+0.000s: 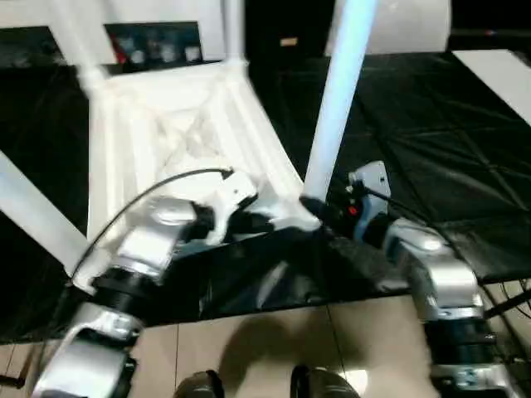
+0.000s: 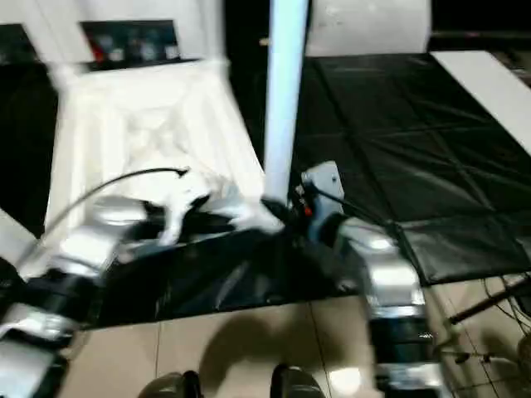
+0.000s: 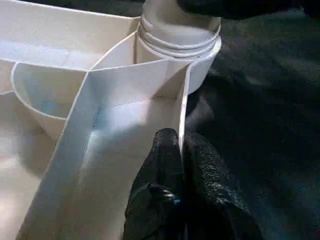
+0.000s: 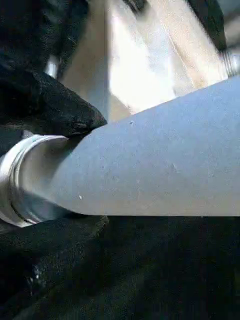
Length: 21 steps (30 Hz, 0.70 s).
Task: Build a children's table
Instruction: Rotate leg to tighten
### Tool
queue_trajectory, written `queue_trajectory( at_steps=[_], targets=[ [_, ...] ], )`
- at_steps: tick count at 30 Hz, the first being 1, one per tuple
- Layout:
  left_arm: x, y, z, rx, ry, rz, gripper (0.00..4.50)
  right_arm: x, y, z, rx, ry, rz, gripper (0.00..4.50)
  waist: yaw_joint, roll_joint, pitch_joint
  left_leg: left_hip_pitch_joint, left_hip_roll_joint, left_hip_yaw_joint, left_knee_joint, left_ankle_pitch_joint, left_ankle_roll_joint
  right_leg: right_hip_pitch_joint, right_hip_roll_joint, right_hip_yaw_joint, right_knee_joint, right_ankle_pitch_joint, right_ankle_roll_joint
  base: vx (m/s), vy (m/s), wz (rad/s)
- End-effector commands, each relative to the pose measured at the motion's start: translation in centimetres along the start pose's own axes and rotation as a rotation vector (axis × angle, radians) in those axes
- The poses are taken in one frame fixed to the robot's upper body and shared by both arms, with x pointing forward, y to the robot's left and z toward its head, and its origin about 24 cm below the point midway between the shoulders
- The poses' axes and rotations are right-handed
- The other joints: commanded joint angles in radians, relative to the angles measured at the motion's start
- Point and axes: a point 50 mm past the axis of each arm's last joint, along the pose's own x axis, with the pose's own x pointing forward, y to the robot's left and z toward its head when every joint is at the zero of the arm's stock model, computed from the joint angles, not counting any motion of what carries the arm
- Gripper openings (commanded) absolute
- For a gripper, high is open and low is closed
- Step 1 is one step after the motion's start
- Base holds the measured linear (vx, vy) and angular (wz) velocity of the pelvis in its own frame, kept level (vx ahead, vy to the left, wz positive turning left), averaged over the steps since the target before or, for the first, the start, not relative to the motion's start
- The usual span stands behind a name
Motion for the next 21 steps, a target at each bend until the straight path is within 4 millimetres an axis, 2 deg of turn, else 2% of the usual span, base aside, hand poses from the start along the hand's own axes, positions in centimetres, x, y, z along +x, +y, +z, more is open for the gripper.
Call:
queue_trajectory(
  at_steps=[1,5,7,8,9,13,17,19,21],
  targets=[
    [3.4,-2.6,3.3,-0.001,-0.124,-0.015,0.0,2.7,7.2,-1.4,0.085,0.059,0.241,2.0,0.0,-0.007,-0.04,0.015,0.055,-0.034,-0.077,-0.346,0.012,0.021,-0.092,0.054,-0.107,-0.609,-0.088,0.0,0.0,0.0],
    [4.1,-2.7,3.9,0.038,-0.122,0.098,0.0,3.7,7.4,-1.2,0.099,0.041,0.049,2.0,-0.001,-0.007,-0.05,0.011,0.055,-0.031,-0.079,-0.293,0.023,0.03,-0.089,0.057,-0.097,-0.489,-0.111,0.0,0.0,0.0],
    [4.0,-2.7,3.9,0.043,-0.117,0.098,0.0,3.5,7.1,-1.1,0.073,0.028,0.016,2.66,0.003,-0.006,-0.053,0.011,0.056,-0.025,-0.078,-0.252,0.04,0.033,-0.085,0.061,-0.087,-0.373,-0.138,0.0,0.0,0.0],
    [3.8,-2.6,3.8,0.046,-0.113,0.094,0.0,3.4,6.8,-1.1,0.072,0.02,0.007,2.69,0.003,-0.006,-0.054,0.008,0.055,-0.022,-0.076,-0.232,0.051,0.038,-0.086,0.061,-0.082,-0.326,-0.153,0.0,0.0,0.0],
    [3.6,-2.6,3.6,0.047,-0.107,0.091,0.0,3.3,6.5,-1.1,0.079,0.014,-0.008,2.69,0.004,-0.003,-0.055,0.006,0.055,-0.023,-0.076,-0.222,0.055,0.041,-0.086,0.061,-0.08,-0.308,-0.16,0.0,0.0,0.0],
    [3.0,-2.4,3.3,0.062,-0.094,0.069,0.0,2.7,5.2,-1.1,0.084,-0.008,-0.019,3.04,0.006,-0.002,-0.057,0.002,0.055,-0.021,-0.072,-0.187,0.072,0.048,-0.087,0.059,-0.076,-0.269,-0.18,0.0,0.0,0.0],
    [1.8,-2.2,2.3,0.117,-0.082,-0.015,0.0,1.0,2.9,-1.0,0.013,-0.017,0.06,3.46,0.011,-0.001,-0.059,0.001,0.057,-0.021,-0.069,-0.17,0.086,0.051,-0.086,0.058,-0.072,-0.225,-0.187,0.0,0.0,0.0],
    [1.1,-2.3,1.6,0.156,-0.07,-0.089,0.0,0.1,1.7,-0.7,-0.018,-0.03,0.12,3.61,0.012,-0.001,-0.063,-0.001,0.056,-0.021,-0.066,-0.152,0.103,0.058,-0.086,0.057,-0.066,-0.181,-0.204,0.0,0.0,0.0],
    [0.9,-2.3,1.3,0.166,-0.064,-0.116,0.0,-0.3,1.2,-0.6,-0.046,-0.027,0.144,3.81,0.012,0.001,-0.064,-0.001,0.058,-0.02,-0.063,-0.139,0.112,0.059,-0.087,0.057,-0.063,-0.146,-0.222,0.0,0.0,0.0]
  ],
)
